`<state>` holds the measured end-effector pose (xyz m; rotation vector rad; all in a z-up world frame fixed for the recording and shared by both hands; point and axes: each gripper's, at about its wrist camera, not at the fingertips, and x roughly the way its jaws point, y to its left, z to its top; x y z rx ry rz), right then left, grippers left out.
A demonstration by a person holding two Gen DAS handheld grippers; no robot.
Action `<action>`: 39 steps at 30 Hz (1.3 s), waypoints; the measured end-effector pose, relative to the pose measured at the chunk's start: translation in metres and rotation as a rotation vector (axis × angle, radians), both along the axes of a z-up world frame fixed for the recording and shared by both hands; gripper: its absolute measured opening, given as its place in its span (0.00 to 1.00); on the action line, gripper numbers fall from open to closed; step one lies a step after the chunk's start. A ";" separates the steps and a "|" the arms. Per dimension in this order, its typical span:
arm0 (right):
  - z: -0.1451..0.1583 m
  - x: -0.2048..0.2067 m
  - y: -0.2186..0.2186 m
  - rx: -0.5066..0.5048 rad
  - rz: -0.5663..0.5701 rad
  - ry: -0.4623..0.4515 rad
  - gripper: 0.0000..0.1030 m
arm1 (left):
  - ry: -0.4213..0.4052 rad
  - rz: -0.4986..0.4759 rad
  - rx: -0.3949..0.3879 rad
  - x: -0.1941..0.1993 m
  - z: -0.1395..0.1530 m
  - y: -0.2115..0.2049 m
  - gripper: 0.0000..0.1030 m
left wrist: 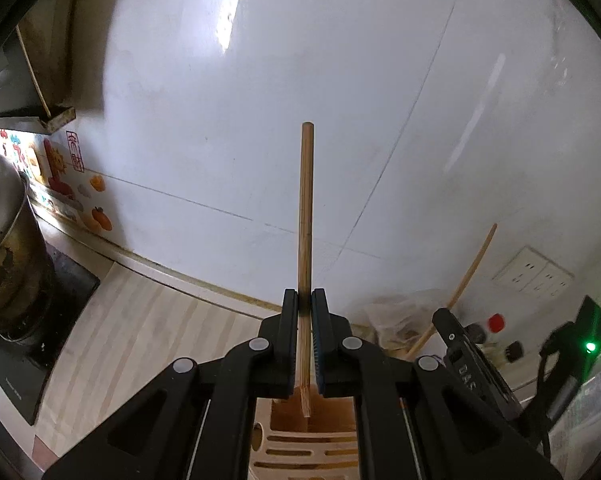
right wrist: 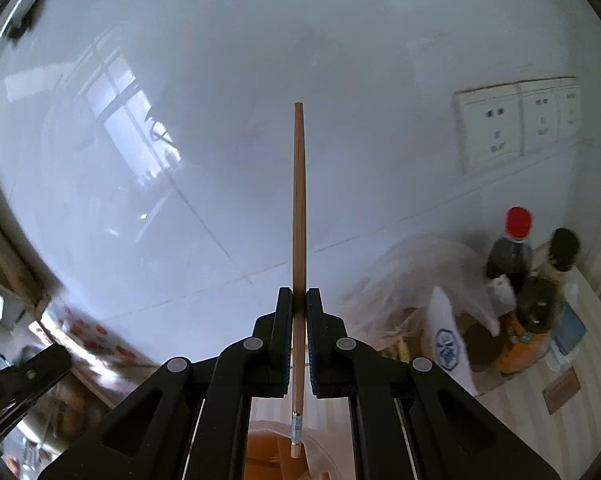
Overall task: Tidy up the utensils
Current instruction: 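Lower chopsticks into the holder and open both tools, then grasp a third chopstick with the left tool while the right tool grasps one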
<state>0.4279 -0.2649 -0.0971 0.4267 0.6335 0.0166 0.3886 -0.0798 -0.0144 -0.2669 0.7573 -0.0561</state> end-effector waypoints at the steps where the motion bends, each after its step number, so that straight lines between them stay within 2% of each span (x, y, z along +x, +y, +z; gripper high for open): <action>1: -0.004 0.001 0.004 -0.005 0.015 0.003 0.07 | -0.005 0.000 0.019 0.001 -0.004 -0.001 0.04; 4: -0.010 -0.002 0.012 -0.030 0.046 -0.010 0.07 | 0.011 -0.009 0.061 0.001 -0.014 -0.005 0.04; 8: -0.016 -0.013 0.020 -0.053 0.099 -0.011 0.07 | 0.058 -0.048 0.055 -0.002 -0.024 -0.002 0.05; 10: -0.018 -0.017 0.025 -0.064 0.139 0.013 0.07 | 0.084 -0.061 0.060 -0.006 -0.024 0.000 0.08; 13: -0.016 -0.024 0.024 -0.053 0.167 0.040 0.09 | 0.075 -0.056 0.090 -0.017 -0.013 0.003 0.13; 14: -0.014 -0.025 0.023 -0.048 0.168 0.042 0.11 | 0.062 -0.050 0.106 -0.021 -0.008 0.005 0.22; 15: -0.011 -0.030 0.020 -0.034 0.168 0.041 0.20 | 0.045 -0.042 0.126 -0.028 -0.001 0.007 0.39; 16: -0.007 -0.035 0.016 -0.027 0.160 0.038 0.31 | 0.034 -0.033 0.141 -0.032 0.004 0.009 0.50; 17: -0.005 -0.038 0.012 -0.021 0.154 0.034 0.35 | 0.023 -0.017 0.151 -0.037 0.008 0.012 0.69; 18: 0.001 -0.045 0.008 -0.010 0.144 0.029 0.39 | 0.012 -0.005 0.152 -0.043 0.011 0.016 0.74; 20: 0.012 -0.055 0.000 0.000 0.126 0.026 0.45 | -0.001 0.003 0.152 -0.054 0.015 0.025 0.80; 22: 0.021 -0.065 -0.008 -0.003 0.109 0.029 0.57 | 0.010 0.011 0.154 -0.063 0.014 0.031 0.92; 23: 0.027 -0.071 -0.013 -0.003 0.103 0.028 0.58 | 0.015 0.012 0.158 -0.068 0.012 0.033 1.00; 26: 0.033 -0.094 -0.027 0.006 0.077 0.020 0.67 | 0.032 0.015 0.182 -0.082 0.003 0.036 1.00; 28: 0.030 -0.112 -0.034 0.017 0.046 0.017 0.85 | 0.054 0.013 0.196 -0.089 -0.008 0.037 1.00; 30: 0.025 -0.126 -0.039 0.012 0.018 0.028 0.94 | 0.088 0.011 0.209 -0.095 -0.025 0.038 1.00; 35: -0.014 -0.153 -0.050 -0.057 -0.027 0.156 0.95 | 0.215 -0.017 0.262 -0.114 -0.086 0.028 1.00; 39: -0.061 -0.172 -0.064 -0.023 -0.033 0.298 0.95 | 0.369 -0.070 0.273 -0.128 -0.152 0.013 1.00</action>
